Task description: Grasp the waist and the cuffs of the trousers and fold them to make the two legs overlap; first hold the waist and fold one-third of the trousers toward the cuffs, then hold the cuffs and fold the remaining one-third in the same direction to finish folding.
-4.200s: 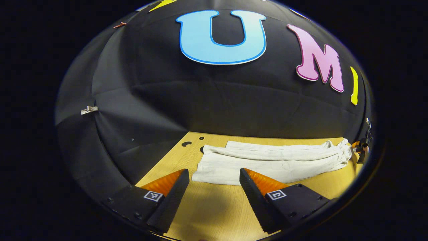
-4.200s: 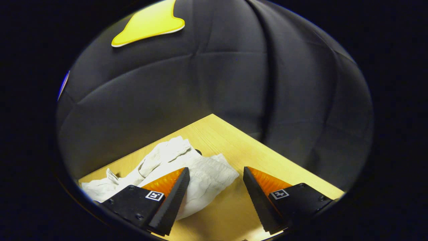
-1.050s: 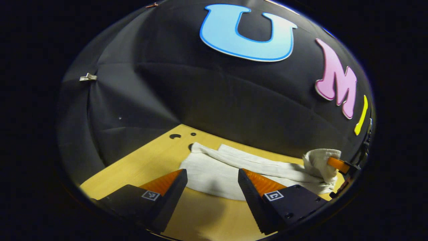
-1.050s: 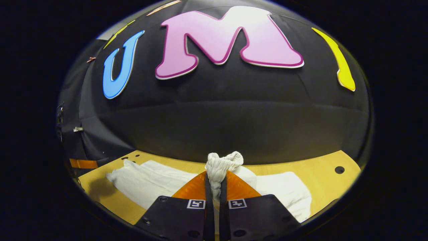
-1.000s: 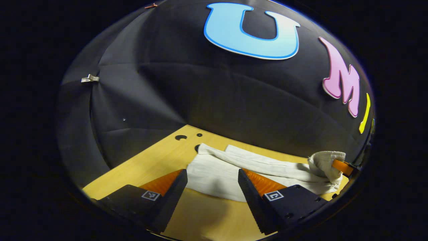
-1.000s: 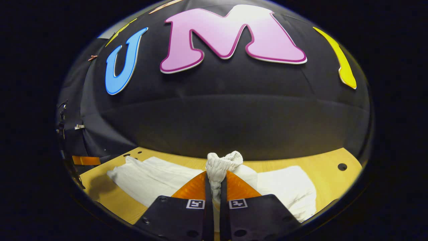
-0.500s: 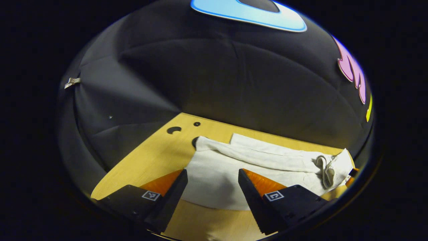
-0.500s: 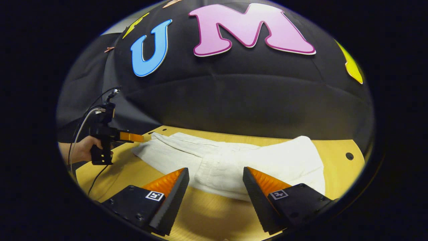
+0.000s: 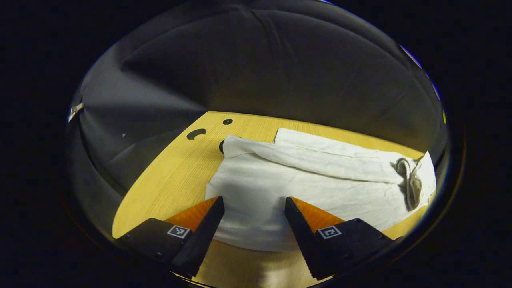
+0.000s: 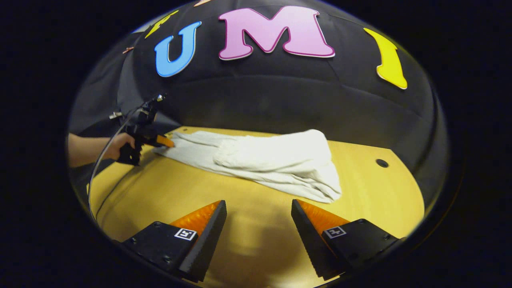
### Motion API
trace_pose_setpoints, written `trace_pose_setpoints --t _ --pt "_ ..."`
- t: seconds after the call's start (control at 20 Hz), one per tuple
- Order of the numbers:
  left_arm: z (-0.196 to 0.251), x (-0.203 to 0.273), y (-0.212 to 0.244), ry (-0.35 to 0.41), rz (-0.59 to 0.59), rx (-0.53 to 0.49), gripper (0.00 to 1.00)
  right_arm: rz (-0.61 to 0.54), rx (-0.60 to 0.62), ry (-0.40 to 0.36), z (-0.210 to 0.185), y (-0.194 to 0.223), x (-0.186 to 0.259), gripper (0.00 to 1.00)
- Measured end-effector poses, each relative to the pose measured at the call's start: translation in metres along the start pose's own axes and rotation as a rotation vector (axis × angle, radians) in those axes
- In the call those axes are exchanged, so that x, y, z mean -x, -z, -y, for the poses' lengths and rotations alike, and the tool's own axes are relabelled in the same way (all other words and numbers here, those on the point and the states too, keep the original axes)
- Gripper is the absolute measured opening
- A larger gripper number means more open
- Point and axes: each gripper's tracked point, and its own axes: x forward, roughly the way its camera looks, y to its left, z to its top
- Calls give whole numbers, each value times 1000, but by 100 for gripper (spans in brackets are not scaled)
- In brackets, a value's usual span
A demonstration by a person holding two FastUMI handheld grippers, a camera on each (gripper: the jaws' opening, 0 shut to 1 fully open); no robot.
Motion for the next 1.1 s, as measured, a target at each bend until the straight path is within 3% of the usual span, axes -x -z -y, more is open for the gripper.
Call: trace_pose_setpoints --t 0.15,0.35,0.5,0.75,0.95,1.1 --pt "10 -3 -1 45 -23 -63 95 33 -5 -3 -4 1 24 98" --pt "25 -2 2 102 -53 -119 74 5 -80 -26 -10 13 26 99" --pt "36 -2 3 106 -68 -161 23 22 -122 -6 -5 10 27 95" --pt "39 0 3 74 -69 -86 6 20 -132 38 18 13 30 97" --pt "48 0 1 103 -38 -1 6 14 -155 65 28 14 32 99" --pt "59 7 -20 133 54 162 6 37 -155 82 35 6 36 99"
